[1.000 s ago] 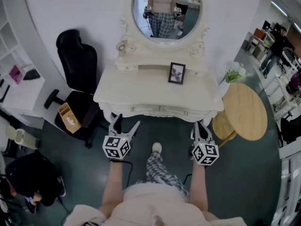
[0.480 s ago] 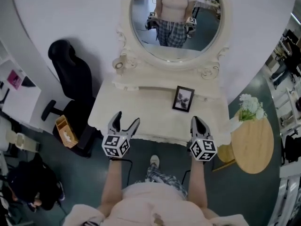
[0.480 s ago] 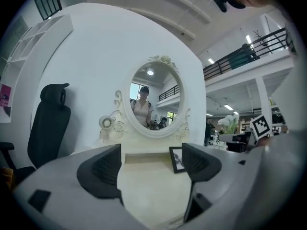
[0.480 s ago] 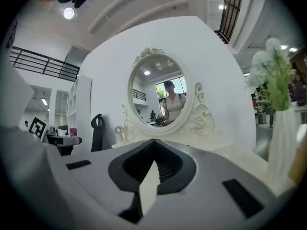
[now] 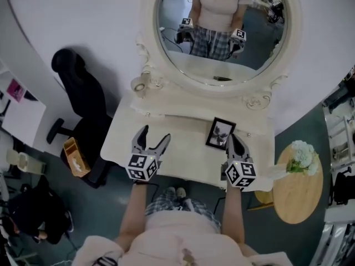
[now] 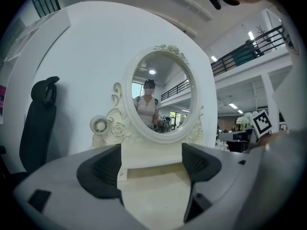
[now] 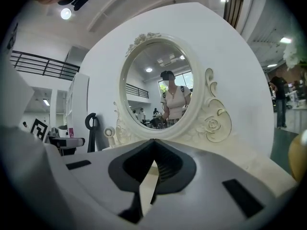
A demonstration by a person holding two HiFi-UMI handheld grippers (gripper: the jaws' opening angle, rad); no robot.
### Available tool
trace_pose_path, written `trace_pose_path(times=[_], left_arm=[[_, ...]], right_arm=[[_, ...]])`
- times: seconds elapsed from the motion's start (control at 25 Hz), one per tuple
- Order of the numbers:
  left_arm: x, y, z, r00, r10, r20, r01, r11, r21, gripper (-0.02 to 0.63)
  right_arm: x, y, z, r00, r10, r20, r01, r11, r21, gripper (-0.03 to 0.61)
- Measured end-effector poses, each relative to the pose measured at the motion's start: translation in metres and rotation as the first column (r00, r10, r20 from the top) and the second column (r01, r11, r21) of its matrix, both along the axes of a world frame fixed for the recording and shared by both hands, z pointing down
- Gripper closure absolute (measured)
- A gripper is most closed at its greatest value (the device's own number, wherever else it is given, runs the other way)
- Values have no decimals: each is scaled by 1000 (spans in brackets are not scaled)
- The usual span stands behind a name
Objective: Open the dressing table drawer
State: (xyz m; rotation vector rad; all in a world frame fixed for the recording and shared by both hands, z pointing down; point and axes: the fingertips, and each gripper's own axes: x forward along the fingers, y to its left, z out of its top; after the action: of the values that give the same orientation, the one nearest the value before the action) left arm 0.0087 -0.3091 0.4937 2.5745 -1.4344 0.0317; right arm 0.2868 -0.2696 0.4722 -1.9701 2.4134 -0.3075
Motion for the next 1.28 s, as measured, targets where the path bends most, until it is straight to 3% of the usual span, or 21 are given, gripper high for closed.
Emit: trace_pose_path(times=[0.36, 0.68, 0.96, 1.28], left_arm=[[-13, -36, 7, 998, -54, 19, 54, 998, -33, 233], [-49, -59, 33, 990, -132, 53, 136, 987, -81, 233], [-74, -94, 81, 981, -184, 68, 192, 969, -154, 235], [-90, -129, 141, 972, -209, 109, 231, 937, -261, 235]], right_arm=[[-5, -38, -1, 1000, -20, 11, 21, 1000, -17, 563], [-76, -80, 19, 985, -169, 27, 170, 984, -57, 563], [-167, -120, 60, 942, -329, 66, 335, 937, -104, 563], [-250, -143, 111, 878, -472, 80, 478, 859, -185, 563]])
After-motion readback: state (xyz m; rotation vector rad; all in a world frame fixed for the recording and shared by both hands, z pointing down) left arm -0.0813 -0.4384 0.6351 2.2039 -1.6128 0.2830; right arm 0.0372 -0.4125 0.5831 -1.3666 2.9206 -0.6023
